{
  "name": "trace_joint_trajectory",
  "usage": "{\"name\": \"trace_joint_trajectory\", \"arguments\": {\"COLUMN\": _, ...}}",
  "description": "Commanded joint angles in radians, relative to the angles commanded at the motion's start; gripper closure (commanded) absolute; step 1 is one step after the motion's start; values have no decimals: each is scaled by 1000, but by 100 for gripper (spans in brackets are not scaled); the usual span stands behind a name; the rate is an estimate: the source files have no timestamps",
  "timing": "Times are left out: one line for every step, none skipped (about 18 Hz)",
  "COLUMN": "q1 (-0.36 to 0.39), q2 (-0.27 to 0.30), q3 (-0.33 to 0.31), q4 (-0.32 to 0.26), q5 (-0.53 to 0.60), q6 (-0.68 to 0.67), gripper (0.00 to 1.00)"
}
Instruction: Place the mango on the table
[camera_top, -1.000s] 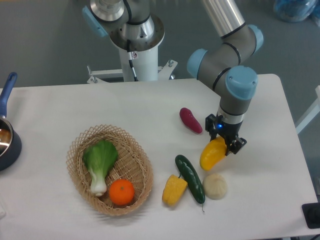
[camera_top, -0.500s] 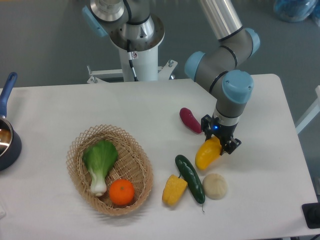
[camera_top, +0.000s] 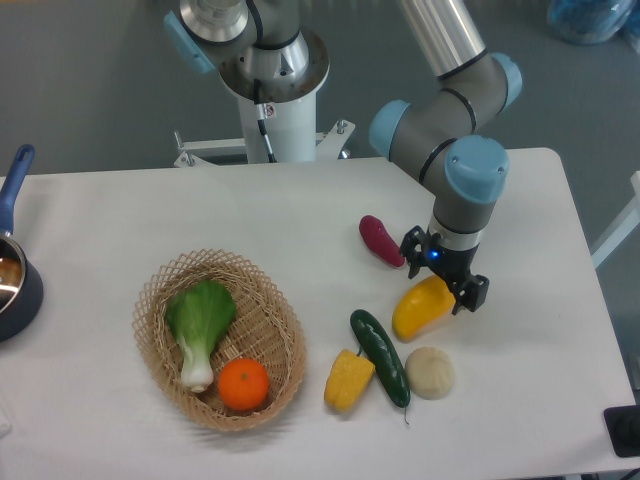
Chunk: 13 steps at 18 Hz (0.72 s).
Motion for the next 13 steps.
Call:
{"name": "trace_joint_trajectory", "arguments": {"q1": 0, "q2": 6, "q3": 46, "q4": 0, "q5": -9, "q6": 0, "gripper": 0}}
{"name": "trace_joint_trajectory", "arguments": {"q1": 0, "q2": 12, "q3": 89, "q4": -2, "q5": -9, "q6": -12, "gripper": 0}}
{"name": "trace_joint_trajectory", "arguments": {"q1": 0, "q2": 15, "q3": 129, "q4": -3, "q5": -5, "q6": -37, "gripper": 0}}
{"name": "trace_joint_trajectory", "arguments": {"q1": 0, "q2": 15, "q3": 163, "q4": -3, "q5": 3, "q6": -50, "gripper": 0}}
{"name": "trace_joint_trajectory", "arguments": {"q1": 3, "q2": 20, "q3": 193, "q4": -6, "q5": 6, "q6": -51, "gripper": 0}}
{"name": "trace_joint_trajectory", "arguments": {"q1": 15, "q2": 22, "q3": 224, "q4": -15, "q5": 5, "q6": -49, "gripper": 0}}
{"name": "trace_joint_trajectory", "arguments": {"q1": 29, "q2": 26, "q3": 244, "q4": -18, "q5": 1, "q6": -48, "gripper": 0}}
{"name": "trace_joint_trajectory", "arguments": {"q1": 41, "q2": 37, "q3": 256, "q4": -21, "q5": 1, "q6": -48, "gripper": 0}}
{"name": "trace_joint_trajectory", "arguments": {"q1": 51, "q2": 49, "q3": 269, "q4": -35, "q5": -3, "q6": -41, "gripper": 0}}
{"name": "trace_joint_trajectory", "arguments": {"q1": 69, "q2": 55, "q3": 281, "q4": -55, "q5": -8, "q6": -38, "gripper": 0}}
{"name": "trace_joint_trajectory", "arguments": {"q1": 86, "q2": 60, "q3": 289, "q4": -78, "q5": -21, "q6": -34, "gripper": 0}}
{"name": "trace_joint_trajectory", "arguments": {"q1": 103, "q2": 71, "q3": 290, "q4": -98, "q5": -47, "q6": -22, "gripper": 0}}
{"name": "trace_joint_trajectory", "arguments": {"q1": 130, "q2": 86, "q3": 286, "q4": -116, "q5": -69, "q6": 9, "gripper": 0}}
